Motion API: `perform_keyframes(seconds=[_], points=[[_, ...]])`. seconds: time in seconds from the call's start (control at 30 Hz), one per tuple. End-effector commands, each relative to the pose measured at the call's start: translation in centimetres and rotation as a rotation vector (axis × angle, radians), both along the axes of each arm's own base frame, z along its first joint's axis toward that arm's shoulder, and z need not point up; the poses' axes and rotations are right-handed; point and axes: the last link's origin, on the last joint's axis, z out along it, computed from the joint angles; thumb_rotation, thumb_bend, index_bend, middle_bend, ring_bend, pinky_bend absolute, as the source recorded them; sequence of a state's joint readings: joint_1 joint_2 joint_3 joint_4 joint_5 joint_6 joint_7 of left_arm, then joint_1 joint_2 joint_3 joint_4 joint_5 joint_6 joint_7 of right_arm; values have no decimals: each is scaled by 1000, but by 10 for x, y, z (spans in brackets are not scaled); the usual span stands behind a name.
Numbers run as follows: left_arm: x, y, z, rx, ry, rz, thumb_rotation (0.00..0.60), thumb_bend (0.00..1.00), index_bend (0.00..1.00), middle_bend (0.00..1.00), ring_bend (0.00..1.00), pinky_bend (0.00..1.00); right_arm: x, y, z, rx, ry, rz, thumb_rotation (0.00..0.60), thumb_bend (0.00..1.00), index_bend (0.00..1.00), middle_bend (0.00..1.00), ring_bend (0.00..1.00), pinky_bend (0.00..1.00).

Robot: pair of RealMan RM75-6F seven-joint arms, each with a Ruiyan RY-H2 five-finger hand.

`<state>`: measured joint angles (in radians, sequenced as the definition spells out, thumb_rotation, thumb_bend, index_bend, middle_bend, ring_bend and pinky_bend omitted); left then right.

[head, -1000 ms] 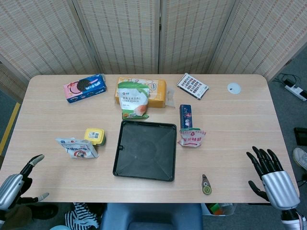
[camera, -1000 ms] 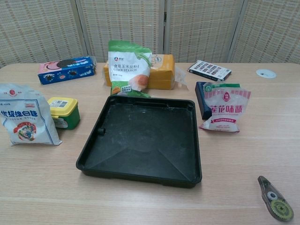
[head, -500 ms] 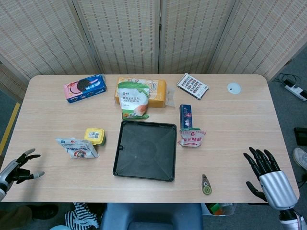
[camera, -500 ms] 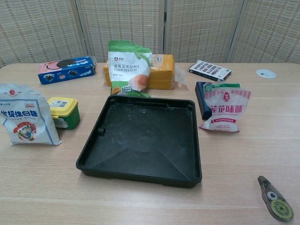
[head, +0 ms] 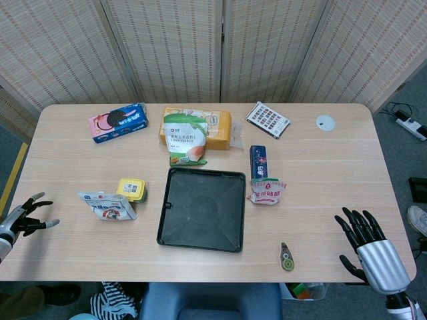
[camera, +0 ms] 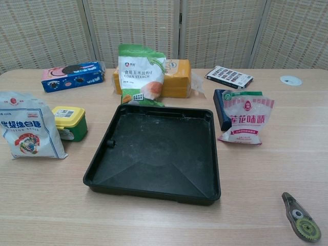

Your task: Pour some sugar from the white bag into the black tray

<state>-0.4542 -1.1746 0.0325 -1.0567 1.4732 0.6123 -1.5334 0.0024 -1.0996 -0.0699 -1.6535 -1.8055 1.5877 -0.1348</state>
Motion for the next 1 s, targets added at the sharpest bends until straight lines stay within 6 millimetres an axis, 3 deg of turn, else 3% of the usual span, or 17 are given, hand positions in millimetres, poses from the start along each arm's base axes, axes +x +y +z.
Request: perform_keyframes(seconds=[0.03, 0.37, 0.7, 1.0], points=[[1, -6, -20, -8, -23, -62, 600, 186, 138, 262, 1000, 1000, 0, 0, 0, 1, -1, 1, 600, 299, 0, 0, 0, 0], [22, 0, -51, 3, -45, -166, 600, 186, 213, 313, 1000, 1000, 1, 2, -1, 12, 0, 10, 600, 299, 0, 0, 0, 0], [27, 22, -70, -13, 6, -169, 600, 186, 291, 351, 1000, 1000, 1, 2, -1, 24, -5, 15, 600, 299, 0, 0, 0, 0], [35, 25, -79, -25, 28, -199, 600, 186, 308, 352, 1000, 1000, 1, 2, 0, 23, -9, 16, 600, 299, 0, 0, 0, 0]])
